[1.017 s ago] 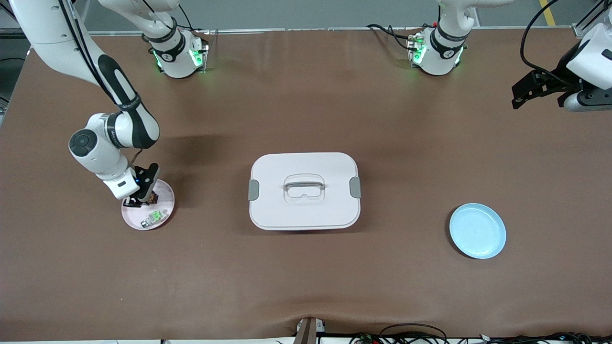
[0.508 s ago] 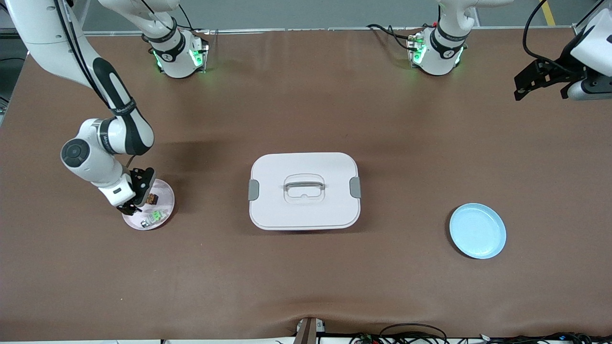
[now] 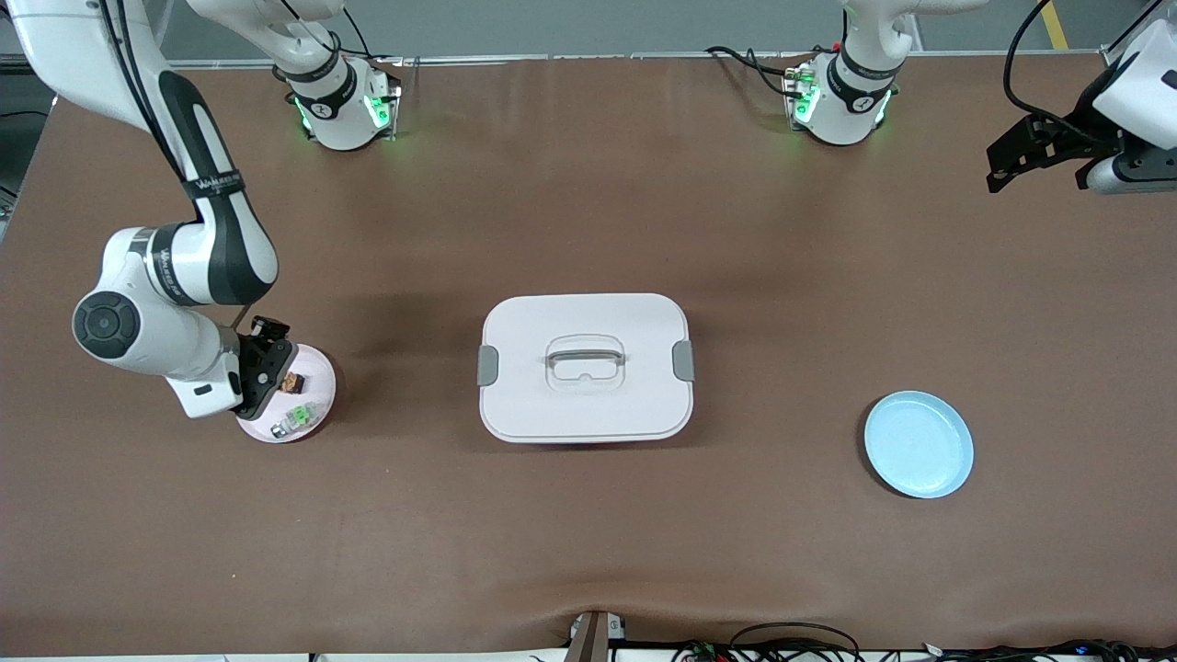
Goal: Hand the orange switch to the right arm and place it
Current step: 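Lower the orange switch onto the white plate and open the right gripper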
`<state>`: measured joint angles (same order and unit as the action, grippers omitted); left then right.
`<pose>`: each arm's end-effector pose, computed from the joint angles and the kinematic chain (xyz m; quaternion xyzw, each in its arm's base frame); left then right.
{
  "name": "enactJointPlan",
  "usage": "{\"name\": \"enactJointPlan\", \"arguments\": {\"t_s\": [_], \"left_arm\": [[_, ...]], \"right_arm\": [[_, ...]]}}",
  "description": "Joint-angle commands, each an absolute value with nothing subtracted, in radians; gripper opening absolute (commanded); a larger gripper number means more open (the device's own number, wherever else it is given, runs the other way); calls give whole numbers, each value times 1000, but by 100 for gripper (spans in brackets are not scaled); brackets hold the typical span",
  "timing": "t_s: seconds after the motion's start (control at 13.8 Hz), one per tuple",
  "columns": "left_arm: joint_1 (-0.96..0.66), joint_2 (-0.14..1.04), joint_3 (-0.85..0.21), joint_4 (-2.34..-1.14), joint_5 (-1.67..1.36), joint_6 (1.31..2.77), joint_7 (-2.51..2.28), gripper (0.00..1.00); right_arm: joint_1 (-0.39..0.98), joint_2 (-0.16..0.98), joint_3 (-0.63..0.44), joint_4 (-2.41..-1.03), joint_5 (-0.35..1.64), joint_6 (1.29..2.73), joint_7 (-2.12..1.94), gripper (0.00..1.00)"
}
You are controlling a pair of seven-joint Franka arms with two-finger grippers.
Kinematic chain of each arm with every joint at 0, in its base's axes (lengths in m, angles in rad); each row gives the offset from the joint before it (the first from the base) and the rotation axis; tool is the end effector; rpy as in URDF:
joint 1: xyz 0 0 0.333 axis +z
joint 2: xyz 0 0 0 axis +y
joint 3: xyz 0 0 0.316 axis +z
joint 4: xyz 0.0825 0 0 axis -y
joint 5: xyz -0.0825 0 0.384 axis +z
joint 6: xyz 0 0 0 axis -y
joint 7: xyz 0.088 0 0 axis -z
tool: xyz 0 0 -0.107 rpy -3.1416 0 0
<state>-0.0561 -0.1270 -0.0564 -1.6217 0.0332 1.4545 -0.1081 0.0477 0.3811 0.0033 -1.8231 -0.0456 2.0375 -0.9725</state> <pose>0.4991 -0.0546 0.6579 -0.9996 0.0003 0.0179 0.0222 0.6208 0.0290 0.3148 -0.8628 -0.4982 0.0829 0.0201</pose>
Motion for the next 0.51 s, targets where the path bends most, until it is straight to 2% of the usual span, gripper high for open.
{"name": "enactJointPlan", "arguments": {"t_s": [0.0,0.44], "left_arm": [[-60,-135,-49,-1620,12,1459,-84,100],[-61,-140,-48,-1608,5,1454,-86,100]], "right_arm": [[60,387,2,-1720,-61,1930,-852,100],[43,356,-5,-1657,-60,1917,-559,100]]}}
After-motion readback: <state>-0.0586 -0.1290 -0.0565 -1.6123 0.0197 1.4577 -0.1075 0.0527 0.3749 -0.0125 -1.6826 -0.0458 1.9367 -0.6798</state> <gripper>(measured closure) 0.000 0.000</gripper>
